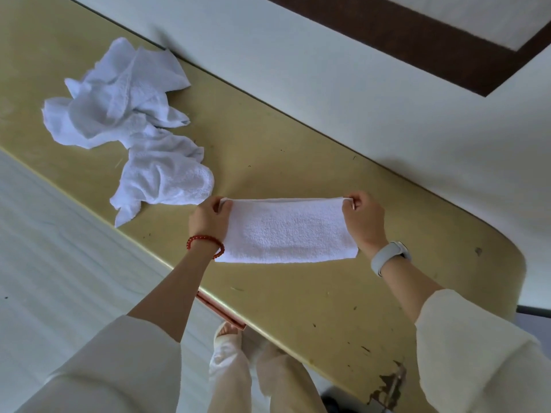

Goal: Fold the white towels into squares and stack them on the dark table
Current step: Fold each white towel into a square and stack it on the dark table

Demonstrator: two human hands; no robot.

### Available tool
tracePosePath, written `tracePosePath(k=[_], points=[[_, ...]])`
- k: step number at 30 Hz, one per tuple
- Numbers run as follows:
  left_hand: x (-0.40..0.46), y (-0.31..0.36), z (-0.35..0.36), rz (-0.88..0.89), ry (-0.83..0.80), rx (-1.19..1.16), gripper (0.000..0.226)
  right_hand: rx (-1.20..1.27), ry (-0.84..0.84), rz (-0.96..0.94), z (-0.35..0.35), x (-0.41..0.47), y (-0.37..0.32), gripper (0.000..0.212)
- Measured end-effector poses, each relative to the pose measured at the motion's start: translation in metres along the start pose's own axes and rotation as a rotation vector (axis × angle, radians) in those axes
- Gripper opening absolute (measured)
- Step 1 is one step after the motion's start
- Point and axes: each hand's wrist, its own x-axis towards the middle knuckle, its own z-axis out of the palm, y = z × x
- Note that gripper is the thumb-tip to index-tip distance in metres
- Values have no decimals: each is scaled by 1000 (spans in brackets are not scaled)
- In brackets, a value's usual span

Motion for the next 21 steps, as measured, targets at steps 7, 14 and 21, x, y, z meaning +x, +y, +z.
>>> tracePosePath(k=[7,14,21], points=[[10,4,5,-26,12,121,37,-44,25,29,9,7,4,19],[3,10,8,-48,47,330,13,-78,39,60,15,11,8,12],[0,-14,12,516,291,495,21,-377,128,-297,15,-1,3,17]])
